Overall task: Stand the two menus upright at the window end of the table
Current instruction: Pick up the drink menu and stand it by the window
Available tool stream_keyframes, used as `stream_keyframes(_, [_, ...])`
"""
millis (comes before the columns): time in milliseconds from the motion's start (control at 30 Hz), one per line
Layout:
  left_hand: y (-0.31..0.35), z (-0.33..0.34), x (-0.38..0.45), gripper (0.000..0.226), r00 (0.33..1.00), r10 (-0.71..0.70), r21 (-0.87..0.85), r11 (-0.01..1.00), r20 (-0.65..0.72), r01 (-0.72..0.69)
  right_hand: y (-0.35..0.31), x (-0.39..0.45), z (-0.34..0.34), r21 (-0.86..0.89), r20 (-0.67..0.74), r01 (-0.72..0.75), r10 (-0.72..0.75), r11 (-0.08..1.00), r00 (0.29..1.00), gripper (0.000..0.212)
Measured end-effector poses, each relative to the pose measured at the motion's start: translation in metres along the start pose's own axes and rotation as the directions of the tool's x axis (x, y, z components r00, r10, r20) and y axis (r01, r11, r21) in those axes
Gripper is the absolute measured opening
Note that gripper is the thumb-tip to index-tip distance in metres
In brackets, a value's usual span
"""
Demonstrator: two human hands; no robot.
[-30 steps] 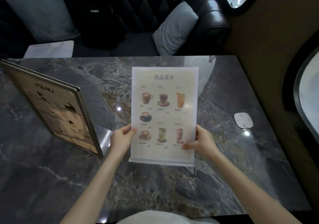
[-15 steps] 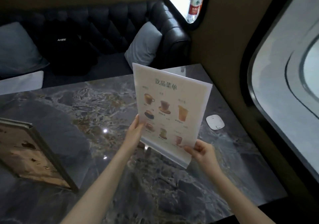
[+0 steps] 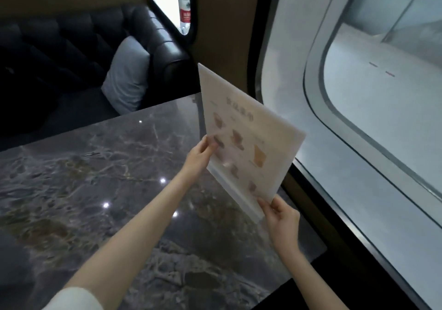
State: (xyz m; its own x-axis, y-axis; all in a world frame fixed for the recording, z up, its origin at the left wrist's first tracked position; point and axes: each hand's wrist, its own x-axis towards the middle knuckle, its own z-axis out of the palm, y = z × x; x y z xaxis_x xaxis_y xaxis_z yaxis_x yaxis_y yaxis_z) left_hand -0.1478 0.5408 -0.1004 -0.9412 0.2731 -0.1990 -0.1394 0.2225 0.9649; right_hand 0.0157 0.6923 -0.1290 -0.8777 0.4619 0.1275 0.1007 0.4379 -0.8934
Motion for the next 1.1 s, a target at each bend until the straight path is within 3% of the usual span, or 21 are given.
stream_keyframes(167, [0.016,0.046,0.026,0.029,0.991,0.032,0.046,0.998,0.132,-0.038,0.018,0.013,-0.028,0.015,-0.137,-0.067,0.069,0.998,0.988,0.007])
stream_keyframes(267, [0.015,0.064,0.035,0.052,0.980,0.035,0.103,0.993,0.197,-0.056,0.030,0.018,-0.039,0.024,-0.186,-0.128,0.130,0.991,0.974,0.017])
stream_keyframes(333, [0.016,0.076,0.038,0.053,0.971,0.030,0.161,0.985,0.235,-0.069,0.038,0.020,-0.043,0.032,-0.223,-0.181,0.183,0.983,0.958,0.021])
stream_keyframes(467, [0.012,0.095,0.047,0.033,0.970,0.013,0.197,0.978,0.244,-0.062,0.059,0.022,-0.045,0.062,-0.258,-0.253,0.260,0.965,0.931,0.028])
stream_keyframes(667, [0.000,0.109,0.054,0.056,0.965,-0.012,0.201,0.979,0.264,-0.043,0.084,0.023,-0.041,0.092,-0.275,-0.333,0.346,0.938,0.897,0.027])
stream_keyframes(933, [0.002,0.115,0.056,0.056,0.975,-0.003,0.236,0.971,0.222,-0.050,0.075,0.031,-0.043,0.057,-0.304,-0.333,0.334,0.941,0.892,0.046])
stream_keyframes(1000, [0.003,0.115,0.056,0.059,0.977,-0.014,0.249,0.968,0.214,-0.041,0.076,0.031,-0.044,0.030,-0.304,-0.336,0.329,0.941,0.894,0.042])
stream_keyframes(1100, [0.005,0.114,0.054,0.061,0.973,-0.016,0.290,0.955,0.231,-0.054,0.075,0.030,-0.045,-0.036,-0.250,-0.334,0.315,0.942,0.915,0.014])
